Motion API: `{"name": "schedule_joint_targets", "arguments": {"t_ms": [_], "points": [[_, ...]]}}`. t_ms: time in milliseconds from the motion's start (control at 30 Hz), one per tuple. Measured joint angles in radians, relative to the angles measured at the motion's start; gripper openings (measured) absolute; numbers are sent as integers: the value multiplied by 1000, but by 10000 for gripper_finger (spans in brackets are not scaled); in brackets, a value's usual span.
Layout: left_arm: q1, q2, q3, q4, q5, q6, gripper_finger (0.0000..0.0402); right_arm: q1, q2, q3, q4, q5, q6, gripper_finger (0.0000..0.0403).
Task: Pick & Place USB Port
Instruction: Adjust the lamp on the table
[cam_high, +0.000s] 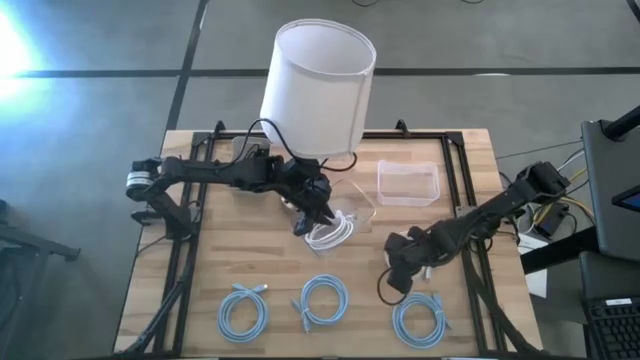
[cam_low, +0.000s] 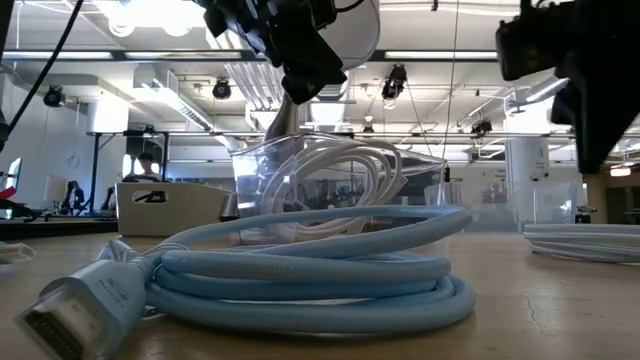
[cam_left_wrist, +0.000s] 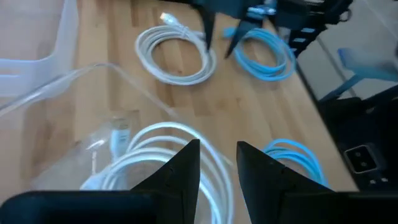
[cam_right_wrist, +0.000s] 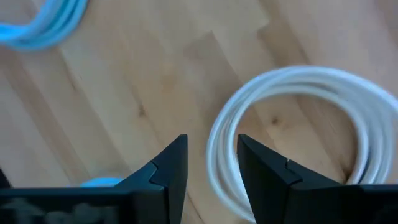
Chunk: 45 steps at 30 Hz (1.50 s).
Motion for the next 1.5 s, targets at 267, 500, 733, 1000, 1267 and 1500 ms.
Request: {"name": "schedule_joint_targets", "arguments": {"t_ms": [267,500,733,1000,1267,1500], "points": [[-16,-2,-36,-13,-91,7,106,13,0,-9,11,41,-90,144],[-34,-2,-65,-15,-133,3,106,11,0,-6,45,89,-157,141],[-74,-2,-74,-42,-219,-2,106,11,0,-6,84,89,-218,144],[-108,-2,-140,-41,-244,-39,106,10,0,-7,127,108,-294,137],[-126,-2,-191,-39,-294,-85,106,-34,0,-7,243,145,-447,141],[-146,-1,-217,-32,-296,-127,106,-100,0,-7,335,291,-577,133]]}}
